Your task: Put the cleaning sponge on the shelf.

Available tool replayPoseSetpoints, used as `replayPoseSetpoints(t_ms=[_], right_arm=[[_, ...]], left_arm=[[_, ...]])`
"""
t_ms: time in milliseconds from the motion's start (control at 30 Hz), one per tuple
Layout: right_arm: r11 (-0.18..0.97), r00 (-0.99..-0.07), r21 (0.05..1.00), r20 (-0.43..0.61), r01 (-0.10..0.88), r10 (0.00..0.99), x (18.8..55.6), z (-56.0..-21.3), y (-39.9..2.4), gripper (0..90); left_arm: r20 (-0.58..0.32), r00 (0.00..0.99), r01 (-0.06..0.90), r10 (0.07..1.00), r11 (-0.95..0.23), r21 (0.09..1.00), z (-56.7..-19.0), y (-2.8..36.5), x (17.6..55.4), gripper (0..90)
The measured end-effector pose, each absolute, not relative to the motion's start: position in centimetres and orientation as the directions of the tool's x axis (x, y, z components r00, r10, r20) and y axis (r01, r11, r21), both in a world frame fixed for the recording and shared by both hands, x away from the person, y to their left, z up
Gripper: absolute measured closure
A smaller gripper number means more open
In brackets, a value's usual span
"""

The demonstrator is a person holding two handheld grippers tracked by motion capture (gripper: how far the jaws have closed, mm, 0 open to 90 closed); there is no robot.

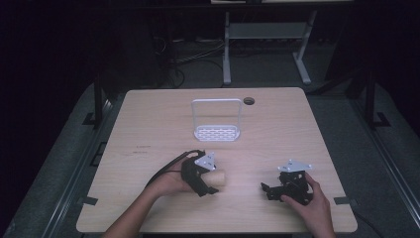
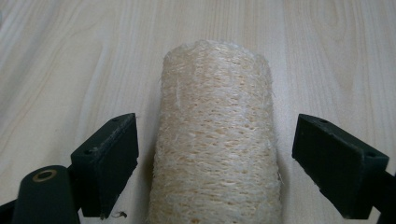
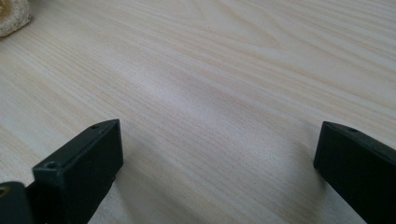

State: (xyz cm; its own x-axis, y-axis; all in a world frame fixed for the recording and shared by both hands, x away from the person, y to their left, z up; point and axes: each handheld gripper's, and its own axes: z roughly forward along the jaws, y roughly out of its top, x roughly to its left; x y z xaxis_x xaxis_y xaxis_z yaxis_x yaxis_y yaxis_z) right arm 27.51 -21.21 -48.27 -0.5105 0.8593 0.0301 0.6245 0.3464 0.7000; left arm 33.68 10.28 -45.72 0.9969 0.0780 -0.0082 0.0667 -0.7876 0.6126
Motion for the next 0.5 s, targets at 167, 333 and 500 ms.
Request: replayPoseSetpoints(t_ms=[167, 333, 500], right_arm=[[0.346, -0.511, 0.7, 0.03, 0.625, 0.859, 27.51, -48.27, -21.21, 1.0], [0.346, -0.51, 0.7, 0.03, 0.625, 0.859, 27.51, -48.27, -21.21, 1.0], [0.346, -0.51, 0.7, 0.03, 0.625, 0.859, 27.51, -48.27, -21.21, 0.9]], left_arm=[[-0.01, 0.997, 0.071, 0.082, -0.79, 0.609, -46.0, 10.18, 33.66, 14.7], [-0.012, 0.996, 0.077, 0.088, -0.79, 0.608, -46.12, 10.22, 33.71, 19.9], [-0.007, 0.996, 0.075, 0.09, -0.786, 0.613, -46.02, 10.31, 33.71, 23.9]])
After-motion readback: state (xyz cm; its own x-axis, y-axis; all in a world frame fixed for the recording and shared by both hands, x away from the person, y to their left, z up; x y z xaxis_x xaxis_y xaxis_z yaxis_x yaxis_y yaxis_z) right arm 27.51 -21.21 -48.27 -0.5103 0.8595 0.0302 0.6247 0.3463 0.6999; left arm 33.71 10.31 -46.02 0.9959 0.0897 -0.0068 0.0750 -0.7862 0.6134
